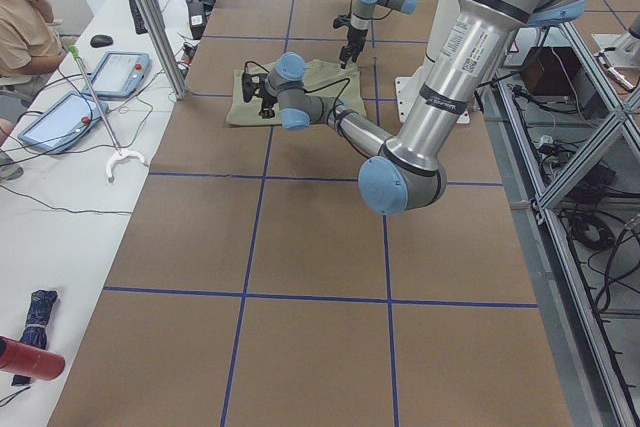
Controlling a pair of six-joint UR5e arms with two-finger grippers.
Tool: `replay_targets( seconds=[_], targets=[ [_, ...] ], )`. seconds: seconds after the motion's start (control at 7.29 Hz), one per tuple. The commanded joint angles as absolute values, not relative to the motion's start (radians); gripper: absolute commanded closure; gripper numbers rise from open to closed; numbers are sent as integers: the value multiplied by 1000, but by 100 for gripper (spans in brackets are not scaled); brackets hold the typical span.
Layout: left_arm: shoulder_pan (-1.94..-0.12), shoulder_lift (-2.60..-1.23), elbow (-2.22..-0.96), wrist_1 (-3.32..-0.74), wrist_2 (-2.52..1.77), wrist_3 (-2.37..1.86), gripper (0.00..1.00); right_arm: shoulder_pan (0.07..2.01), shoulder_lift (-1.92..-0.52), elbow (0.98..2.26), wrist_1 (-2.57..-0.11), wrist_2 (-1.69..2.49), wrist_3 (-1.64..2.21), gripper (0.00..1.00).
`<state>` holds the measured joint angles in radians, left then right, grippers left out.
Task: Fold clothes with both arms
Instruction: 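Move the right gripper to the shirt corner nearest the robot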
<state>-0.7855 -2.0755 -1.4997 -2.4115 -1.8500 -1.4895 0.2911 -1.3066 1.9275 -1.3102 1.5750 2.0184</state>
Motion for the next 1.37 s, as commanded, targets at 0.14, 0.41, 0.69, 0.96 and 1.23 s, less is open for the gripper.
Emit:
replay_targets(
  seconds=[0.14, 0.41, 0.69, 0.96, 1.23],
  targets=[
    [-785, -2075, -1506, -2410, -1850, -1490, 34, 288, -1304, 1922, -1308, 1568, 2075, 21],
    [-785, -2075, -1506, -2410, -1850, -1489, 34, 281, -1307, 1916, -1308, 1568, 2074, 32],
    [-785, -2075, -1508, -2410, -1850, -1489, 34, 262, -1302, 1910, -1308, 1566, 2072, 32],
    [-785, -2075, -1508, -2410, -1852, -1489, 34, 265, -1302, 1908, -1308, 1569, 2072, 46],
    [-785, -2075, -1509, -2410, -1852, -1489, 34, 268, -1305, 1916, -1308, 1572, 2066, 100]
  ],
)
